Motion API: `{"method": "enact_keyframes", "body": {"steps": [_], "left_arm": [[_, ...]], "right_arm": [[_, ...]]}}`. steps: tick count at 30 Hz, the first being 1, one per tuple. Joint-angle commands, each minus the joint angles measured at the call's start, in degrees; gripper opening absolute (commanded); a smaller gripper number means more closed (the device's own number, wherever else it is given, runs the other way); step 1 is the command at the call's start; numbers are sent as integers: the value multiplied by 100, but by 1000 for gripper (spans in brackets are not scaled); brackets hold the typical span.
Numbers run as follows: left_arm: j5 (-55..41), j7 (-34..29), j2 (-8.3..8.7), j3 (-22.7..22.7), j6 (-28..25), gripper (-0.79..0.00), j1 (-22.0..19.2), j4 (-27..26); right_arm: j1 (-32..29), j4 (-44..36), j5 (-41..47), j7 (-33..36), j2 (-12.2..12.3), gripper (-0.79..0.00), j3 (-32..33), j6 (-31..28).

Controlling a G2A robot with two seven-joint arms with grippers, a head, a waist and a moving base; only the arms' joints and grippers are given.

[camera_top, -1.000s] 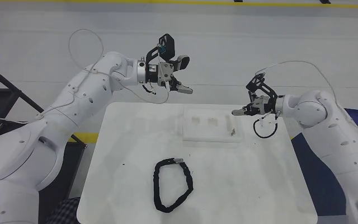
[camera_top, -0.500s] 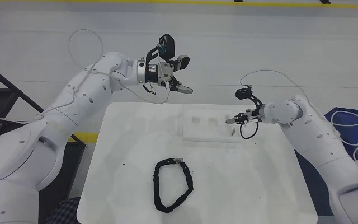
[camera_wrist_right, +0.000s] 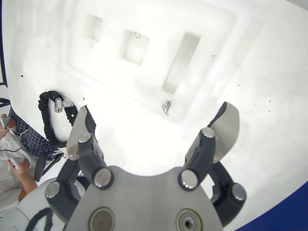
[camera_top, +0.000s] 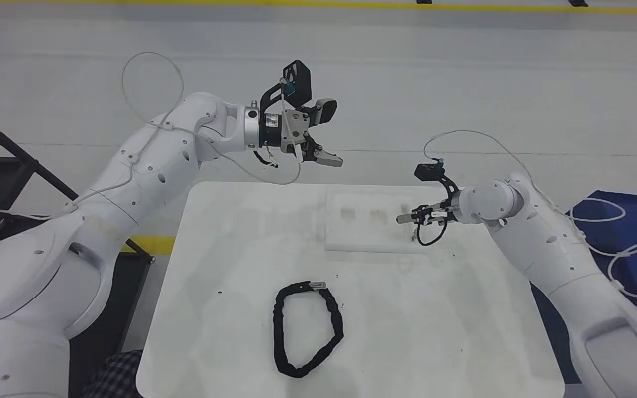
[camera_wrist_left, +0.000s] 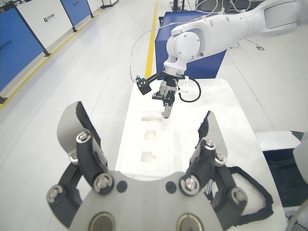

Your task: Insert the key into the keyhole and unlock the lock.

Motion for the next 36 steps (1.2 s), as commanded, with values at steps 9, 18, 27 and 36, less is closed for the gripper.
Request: {"method": "enact_keyframes", "body": {"steps": [9,18,27,36], "left_arm": [[0,0,0,0,0,0,0,0],[0,0,0,0,0,0,0,0],[0,0,0,0,0,0,0,0],[0,0,0,0,0,0,0,0]], "right_arm": [[-30,-10,-16,-51,2,0,6,27],[-237,-394,-102,297,36,0,75,347],[-232,-523,-576,511,-81,0,-181,636],[-100,-150,-699,476,-249,-231,-302,779]]}}
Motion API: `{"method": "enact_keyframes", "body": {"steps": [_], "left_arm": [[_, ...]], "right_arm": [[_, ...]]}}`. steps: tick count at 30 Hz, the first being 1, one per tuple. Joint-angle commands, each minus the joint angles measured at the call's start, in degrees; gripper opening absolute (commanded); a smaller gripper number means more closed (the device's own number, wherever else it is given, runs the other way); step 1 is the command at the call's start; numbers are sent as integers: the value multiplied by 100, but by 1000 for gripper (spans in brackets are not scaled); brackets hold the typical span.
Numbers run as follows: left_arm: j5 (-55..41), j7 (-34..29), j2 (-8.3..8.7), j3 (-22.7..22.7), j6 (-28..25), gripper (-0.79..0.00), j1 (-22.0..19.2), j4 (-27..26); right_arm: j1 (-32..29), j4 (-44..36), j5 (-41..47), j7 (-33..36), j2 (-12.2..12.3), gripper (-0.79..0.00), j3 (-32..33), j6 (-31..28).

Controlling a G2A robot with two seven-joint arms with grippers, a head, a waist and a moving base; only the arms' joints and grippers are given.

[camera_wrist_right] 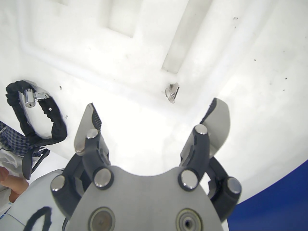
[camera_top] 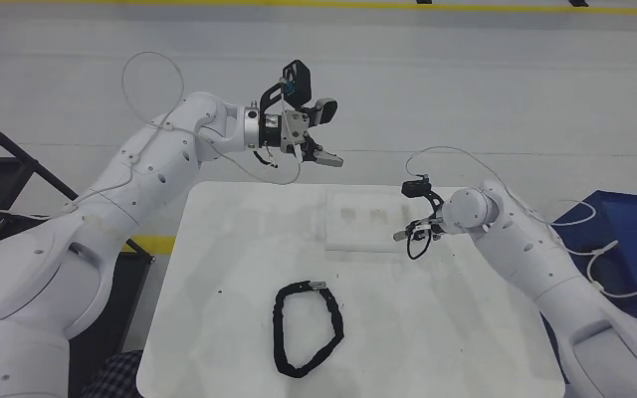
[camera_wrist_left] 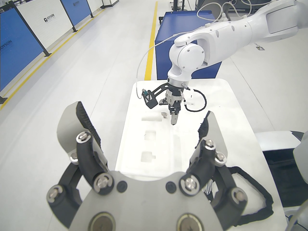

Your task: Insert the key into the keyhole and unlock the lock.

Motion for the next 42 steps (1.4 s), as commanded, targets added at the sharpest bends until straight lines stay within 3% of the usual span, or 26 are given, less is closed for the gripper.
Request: {"method": "enact_keyframes", "body": {"steps": [1,9,26,34,42], "left_arm": [[0,0,0,0,0,0,0,0],[0,0,0,0,0,0,0,0],[0,0,0,0,0,0,0,0],[0,0,0,0,0,0,0,0],[0,0,0,0,0,0,0,0]], "right_arm": [[19,99,-12,-29,-35,-256,-18,10],[108,429,-175,-150,-178,-385,-110,128],[200,983,-368,-341,-496,-533,-271,53],[283,1260,-376,-286,-635,-785,-298,1],[392,1313,-489,-261,-699,-785,-253,41]]}}
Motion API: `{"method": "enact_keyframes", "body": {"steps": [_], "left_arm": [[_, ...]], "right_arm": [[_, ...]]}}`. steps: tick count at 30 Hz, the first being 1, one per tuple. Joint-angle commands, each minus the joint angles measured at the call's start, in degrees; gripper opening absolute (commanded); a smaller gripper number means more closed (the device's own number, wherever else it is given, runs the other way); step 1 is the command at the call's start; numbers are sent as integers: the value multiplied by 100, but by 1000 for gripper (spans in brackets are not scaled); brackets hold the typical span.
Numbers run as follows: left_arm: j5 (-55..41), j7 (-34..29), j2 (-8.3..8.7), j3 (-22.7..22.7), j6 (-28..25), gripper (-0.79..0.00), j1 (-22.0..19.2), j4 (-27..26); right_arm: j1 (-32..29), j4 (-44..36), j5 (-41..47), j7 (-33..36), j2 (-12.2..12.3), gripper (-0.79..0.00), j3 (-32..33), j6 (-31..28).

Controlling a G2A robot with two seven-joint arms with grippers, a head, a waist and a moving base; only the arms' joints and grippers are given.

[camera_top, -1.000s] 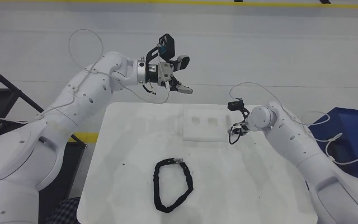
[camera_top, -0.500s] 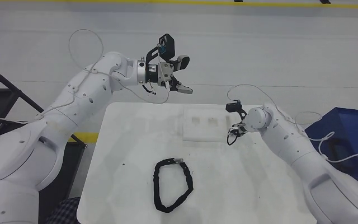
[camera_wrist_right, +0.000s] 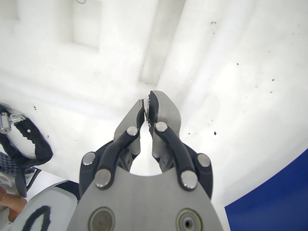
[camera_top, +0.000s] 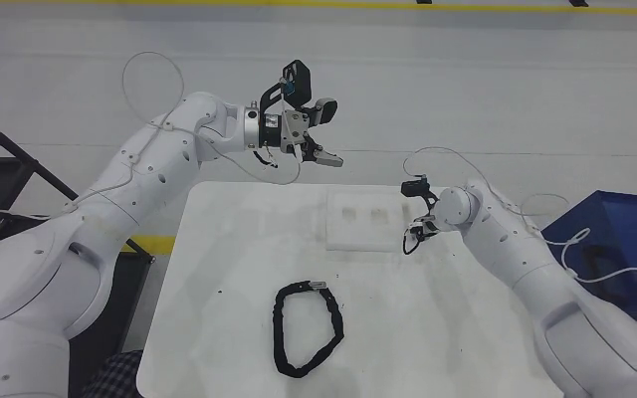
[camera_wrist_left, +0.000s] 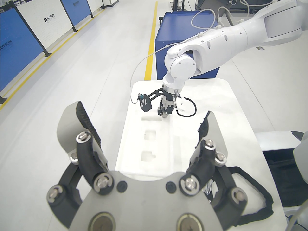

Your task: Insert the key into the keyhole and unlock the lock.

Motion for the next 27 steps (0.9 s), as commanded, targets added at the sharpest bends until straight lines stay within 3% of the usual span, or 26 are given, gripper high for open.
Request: {"method": "enact_keyframes", "body": {"steps": [1,7,13,27], "left_arm": [[0,0,0,0,0,0,0,0],[0,0,0,0,0,0,0,0],[0,0,0,0,0,0,0,0],[0,0,0,0,0,0,0,0]], "right_arm": [[25,-42,-40,46,4,-785,28,48],[38,-397,-88,190,114,-785,259,110],[-163,-1158,-167,318,402,-785,743,115],[-1875,-4262,433,927,1358,-785,3227,-94]]}}
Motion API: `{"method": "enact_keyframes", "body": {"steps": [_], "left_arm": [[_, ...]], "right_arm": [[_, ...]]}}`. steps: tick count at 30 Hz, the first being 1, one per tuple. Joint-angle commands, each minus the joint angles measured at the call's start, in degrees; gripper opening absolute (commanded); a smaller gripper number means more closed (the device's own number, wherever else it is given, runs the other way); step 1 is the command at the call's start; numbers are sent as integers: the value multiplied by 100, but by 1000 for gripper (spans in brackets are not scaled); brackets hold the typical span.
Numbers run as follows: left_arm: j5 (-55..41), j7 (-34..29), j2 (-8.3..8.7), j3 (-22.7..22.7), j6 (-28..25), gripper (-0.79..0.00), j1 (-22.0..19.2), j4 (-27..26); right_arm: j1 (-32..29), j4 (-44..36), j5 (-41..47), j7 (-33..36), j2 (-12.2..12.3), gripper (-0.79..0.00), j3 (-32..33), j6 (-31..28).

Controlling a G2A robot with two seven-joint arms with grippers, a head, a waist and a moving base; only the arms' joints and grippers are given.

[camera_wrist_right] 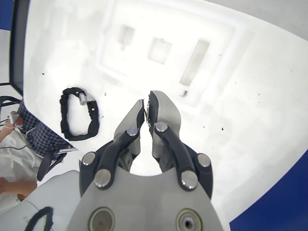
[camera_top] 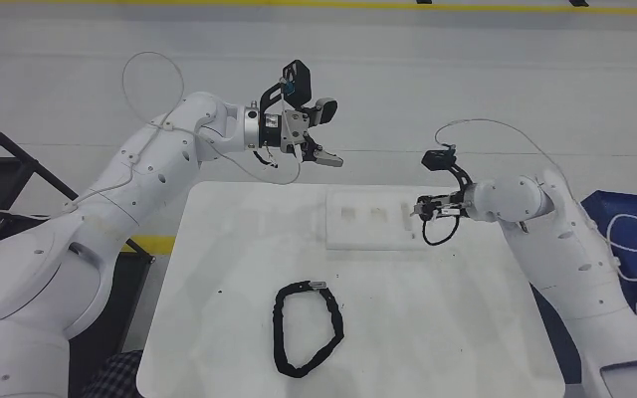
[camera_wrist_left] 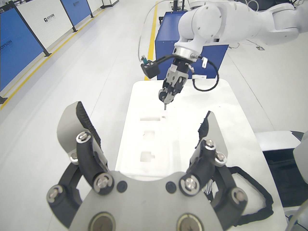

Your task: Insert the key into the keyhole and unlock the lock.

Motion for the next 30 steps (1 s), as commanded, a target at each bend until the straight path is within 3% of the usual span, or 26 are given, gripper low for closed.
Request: {"method": "enact_keyframes", "body": {"steps": [1,8,15,20,30], "left_arm": [[0,0,0,0,0,0,0,0],[0,0,0,0,0,0,0,0],[0,0,0,0,0,0,0,0],[0,0,0,0,0,0,0,0],[0,0,0,0,0,0,0,0]], "right_arm": [[-292,-420,152,41,99,-785,430,-66],[-1091,-1543,703,-146,318,-785,1553,-284],[-1716,-1836,1646,-811,380,-785,2335,-299],[-1904,-1739,2154,-990,394,-785,2527,-457],[-1916,-1727,2181,-1023,395,-785,2539,-453]]}}
